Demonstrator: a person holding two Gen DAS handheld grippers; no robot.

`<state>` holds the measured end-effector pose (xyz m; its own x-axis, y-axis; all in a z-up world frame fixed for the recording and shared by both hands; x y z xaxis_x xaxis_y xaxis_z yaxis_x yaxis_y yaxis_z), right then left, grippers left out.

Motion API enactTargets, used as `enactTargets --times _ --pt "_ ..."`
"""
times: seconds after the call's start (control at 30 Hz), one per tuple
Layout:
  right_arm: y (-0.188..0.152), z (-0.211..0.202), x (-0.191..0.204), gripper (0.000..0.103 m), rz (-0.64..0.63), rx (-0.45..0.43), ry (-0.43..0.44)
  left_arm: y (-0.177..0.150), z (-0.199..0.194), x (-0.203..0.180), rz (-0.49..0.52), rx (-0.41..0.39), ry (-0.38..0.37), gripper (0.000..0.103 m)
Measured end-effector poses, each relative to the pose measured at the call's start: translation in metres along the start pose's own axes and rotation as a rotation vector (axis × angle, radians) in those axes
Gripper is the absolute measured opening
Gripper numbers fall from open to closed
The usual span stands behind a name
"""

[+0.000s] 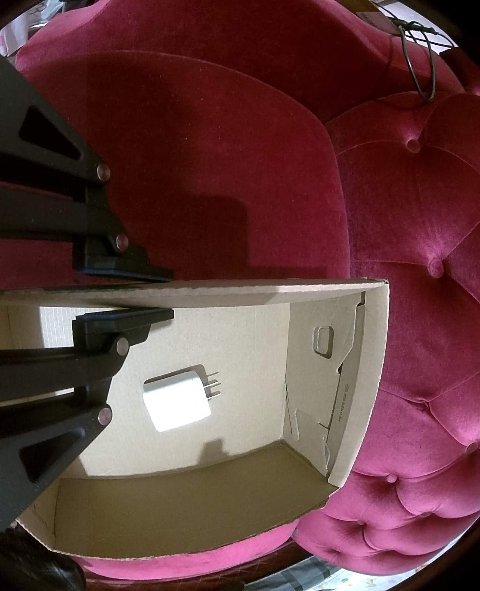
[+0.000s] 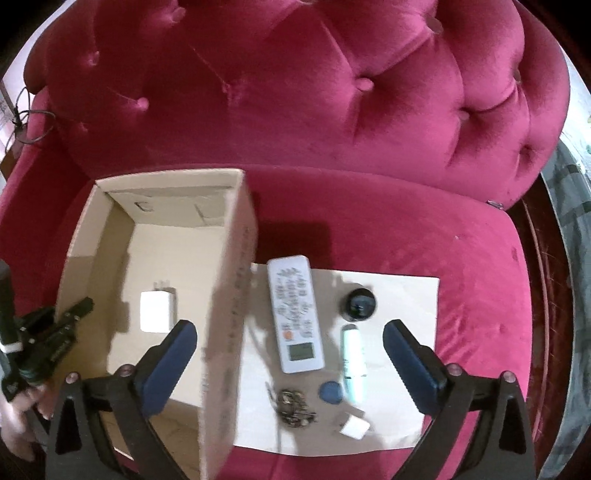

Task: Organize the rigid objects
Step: 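Move the right gripper back to the light-blue bottle and grasp it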

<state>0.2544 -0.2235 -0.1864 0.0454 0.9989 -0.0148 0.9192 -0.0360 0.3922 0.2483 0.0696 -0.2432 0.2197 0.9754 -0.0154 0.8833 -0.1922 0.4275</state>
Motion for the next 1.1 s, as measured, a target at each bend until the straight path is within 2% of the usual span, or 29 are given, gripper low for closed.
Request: enactTargets --times 0.5,1.1 --pt "-0.039 0.052 -0.061 0.103 0.039 0.057 -0.065 0.0 0.001 -0.001 -0.001 0.002 0.0 0.015" --pt "-0.068 0.103 -0.089 0.103 0.105 0.106 -0.088 0.0 0.001 0.0 -0.003 0.002 -0.002 0.014"
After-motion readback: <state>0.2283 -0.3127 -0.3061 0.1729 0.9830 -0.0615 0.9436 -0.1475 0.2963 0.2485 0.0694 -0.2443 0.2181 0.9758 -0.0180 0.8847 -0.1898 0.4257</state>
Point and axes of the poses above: each gripper's, at about its wrist camera, not at the fingertips, and z roughly the way its jaws point, x to its left, y to its top, the point moved 8 cm from there along z, roughly the way its jaws point, and after that the axes turned 4 degrees about z, right-handed, at the moved point
